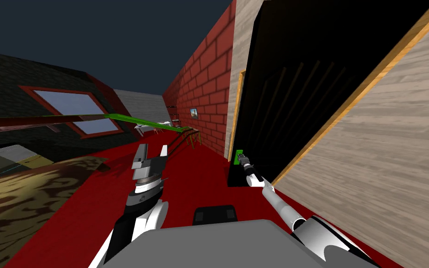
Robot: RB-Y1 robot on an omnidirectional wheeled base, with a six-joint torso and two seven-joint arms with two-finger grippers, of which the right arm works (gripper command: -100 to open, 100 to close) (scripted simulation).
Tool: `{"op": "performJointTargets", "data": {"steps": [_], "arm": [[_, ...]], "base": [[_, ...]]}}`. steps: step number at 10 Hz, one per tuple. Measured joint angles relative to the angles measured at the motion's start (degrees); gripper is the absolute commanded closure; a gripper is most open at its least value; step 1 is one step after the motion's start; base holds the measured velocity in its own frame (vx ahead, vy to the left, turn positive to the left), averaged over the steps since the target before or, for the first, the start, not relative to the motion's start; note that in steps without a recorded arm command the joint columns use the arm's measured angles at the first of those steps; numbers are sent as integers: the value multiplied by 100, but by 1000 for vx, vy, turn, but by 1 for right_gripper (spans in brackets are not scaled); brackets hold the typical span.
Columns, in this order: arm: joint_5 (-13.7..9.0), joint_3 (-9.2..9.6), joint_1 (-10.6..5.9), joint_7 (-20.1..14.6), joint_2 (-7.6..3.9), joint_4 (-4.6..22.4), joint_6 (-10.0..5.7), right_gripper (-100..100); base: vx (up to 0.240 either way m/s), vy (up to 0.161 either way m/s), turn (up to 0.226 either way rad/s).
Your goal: Pull the door open
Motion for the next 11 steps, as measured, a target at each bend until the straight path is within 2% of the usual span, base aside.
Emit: {"op": "performJointTargets", "data": {"steps": [7, 8, 9, 11], "arm": [[112, 599, 155, -532, -422, -268, -210, 100], [124, 660, 177, -588, -470, -311, -228, 100], [128, 679, 190, -597, -468, -310, -222, 100], [155, 772, 215, -694, -577, -391, -267, 100]], "base": [[-201, -103, 92], [-75, -30, 22], [-103, -58, 56], [-176, -84, 76]]}}
